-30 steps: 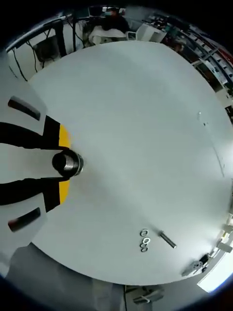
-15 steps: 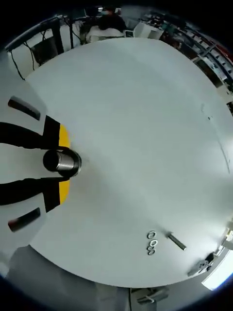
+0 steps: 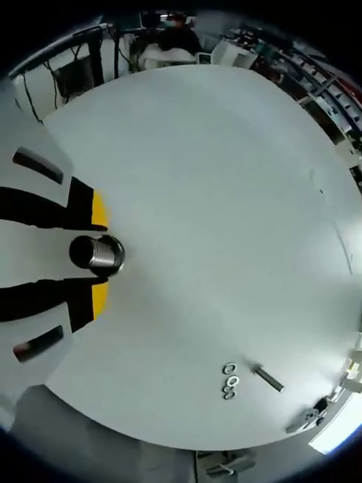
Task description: Place the washer onto the threaded stud by aligning its center hole with the stud, sliding it down to the base, and recovering from edge contact or off-axis alignment until the washer reaches the visible bottom stop.
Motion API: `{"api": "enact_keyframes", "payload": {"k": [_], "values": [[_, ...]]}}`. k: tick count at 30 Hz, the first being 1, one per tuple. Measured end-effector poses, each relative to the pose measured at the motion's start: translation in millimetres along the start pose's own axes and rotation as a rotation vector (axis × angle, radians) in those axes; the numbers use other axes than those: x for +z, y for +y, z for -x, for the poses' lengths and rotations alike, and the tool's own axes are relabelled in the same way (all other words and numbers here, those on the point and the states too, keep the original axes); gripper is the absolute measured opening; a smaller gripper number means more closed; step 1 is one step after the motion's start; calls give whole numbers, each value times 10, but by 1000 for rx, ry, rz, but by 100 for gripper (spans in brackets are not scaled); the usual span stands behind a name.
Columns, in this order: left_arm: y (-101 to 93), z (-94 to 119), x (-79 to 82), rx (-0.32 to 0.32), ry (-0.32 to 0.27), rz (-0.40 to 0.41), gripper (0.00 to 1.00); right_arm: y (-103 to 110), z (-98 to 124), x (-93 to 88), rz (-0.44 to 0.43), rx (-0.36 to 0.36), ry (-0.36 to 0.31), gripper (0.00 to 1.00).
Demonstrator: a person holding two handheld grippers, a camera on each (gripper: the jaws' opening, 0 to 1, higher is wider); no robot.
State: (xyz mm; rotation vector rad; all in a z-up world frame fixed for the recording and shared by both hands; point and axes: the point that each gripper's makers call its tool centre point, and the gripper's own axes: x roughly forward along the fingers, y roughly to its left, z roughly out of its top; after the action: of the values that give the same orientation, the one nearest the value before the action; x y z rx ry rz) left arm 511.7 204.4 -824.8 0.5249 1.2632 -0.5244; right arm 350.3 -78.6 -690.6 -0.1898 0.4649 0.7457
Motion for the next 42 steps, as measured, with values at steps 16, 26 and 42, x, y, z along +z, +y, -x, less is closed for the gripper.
{"api": "enact_keyframes", "payload": {"k": [16, 26, 42], "values": [[-190, 590, -20, 88, -248, 145, 25, 58, 3, 36, -8, 36, -22, 34], [-540, 816, -111, 73, -350, 190, 25, 57, 1, 25, -2, 37, -17, 34], [-1097, 1197, -147, -71, -630, 251, 30, 71, -18, 1, -6, 42, -1, 34]]}}
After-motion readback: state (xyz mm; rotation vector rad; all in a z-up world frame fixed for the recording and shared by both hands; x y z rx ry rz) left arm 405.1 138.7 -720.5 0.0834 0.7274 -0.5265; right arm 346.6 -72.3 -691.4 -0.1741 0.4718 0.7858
